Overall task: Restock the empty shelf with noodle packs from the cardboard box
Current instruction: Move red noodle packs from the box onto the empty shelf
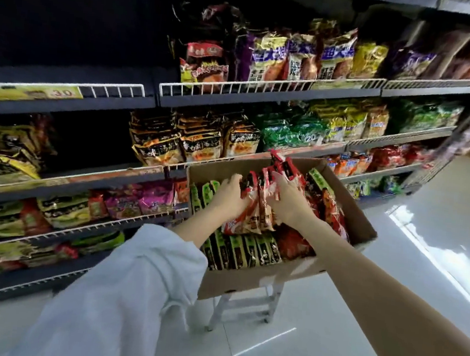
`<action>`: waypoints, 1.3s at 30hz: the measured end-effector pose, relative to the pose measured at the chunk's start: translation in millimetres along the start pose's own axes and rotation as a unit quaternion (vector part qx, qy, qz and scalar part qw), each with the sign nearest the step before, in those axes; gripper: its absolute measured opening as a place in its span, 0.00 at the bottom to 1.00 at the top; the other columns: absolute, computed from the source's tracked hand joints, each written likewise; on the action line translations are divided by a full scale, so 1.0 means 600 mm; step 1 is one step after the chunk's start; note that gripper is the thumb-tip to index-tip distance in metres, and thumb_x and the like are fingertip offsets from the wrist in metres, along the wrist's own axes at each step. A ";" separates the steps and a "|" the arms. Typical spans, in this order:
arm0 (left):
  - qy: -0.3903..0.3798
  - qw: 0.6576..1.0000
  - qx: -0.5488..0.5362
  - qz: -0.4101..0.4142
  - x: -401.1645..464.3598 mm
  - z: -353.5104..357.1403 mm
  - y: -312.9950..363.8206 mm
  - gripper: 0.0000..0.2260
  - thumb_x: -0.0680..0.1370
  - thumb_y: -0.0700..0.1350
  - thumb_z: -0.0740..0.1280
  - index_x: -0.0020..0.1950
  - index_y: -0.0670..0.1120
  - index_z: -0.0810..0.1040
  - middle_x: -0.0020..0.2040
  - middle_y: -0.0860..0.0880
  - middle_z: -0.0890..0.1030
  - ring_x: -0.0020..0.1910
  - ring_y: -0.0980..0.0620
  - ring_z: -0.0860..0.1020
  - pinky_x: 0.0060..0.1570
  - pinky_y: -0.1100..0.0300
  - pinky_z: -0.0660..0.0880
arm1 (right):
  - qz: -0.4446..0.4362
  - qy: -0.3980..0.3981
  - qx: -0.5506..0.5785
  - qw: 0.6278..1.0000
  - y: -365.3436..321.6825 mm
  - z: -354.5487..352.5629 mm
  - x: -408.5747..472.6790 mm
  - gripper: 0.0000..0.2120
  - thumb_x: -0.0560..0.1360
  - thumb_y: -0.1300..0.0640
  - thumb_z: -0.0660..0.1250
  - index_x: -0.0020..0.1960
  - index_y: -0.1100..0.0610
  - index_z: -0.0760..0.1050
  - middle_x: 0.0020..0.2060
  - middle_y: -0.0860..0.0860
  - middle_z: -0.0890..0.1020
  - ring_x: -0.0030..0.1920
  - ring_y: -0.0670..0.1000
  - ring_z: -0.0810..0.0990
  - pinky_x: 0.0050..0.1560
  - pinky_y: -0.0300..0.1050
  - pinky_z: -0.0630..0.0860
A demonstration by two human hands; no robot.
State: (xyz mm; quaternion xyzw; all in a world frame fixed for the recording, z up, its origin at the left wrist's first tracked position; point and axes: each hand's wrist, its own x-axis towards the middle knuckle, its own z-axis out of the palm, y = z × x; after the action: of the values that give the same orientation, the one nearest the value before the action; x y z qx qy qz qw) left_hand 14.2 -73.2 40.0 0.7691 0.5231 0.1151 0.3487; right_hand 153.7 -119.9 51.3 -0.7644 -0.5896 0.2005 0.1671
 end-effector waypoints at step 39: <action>0.445 0.864 -0.196 -0.133 -0.185 -0.488 -0.282 0.24 0.72 0.46 0.72 0.66 0.53 0.71 0.55 0.49 0.81 0.51 0.47 0.81 0.51 0.46 0.79 | -0.357 -0.041 0.280 0.890 -0.597 0.120 0.105 0.08 0.80 0.60 0.58 0.57 0.51 0.64 0.33 0.50 0.78 0.30 0.48 0.74 0.33 0.46 0.67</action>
State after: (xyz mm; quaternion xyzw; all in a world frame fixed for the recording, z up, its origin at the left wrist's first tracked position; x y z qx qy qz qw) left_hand -314.2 -14.4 163.8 0.4755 0.6865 0.4976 0.2345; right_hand -167.1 31.9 158.0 -0.4147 -0.7487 0.3152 0.4101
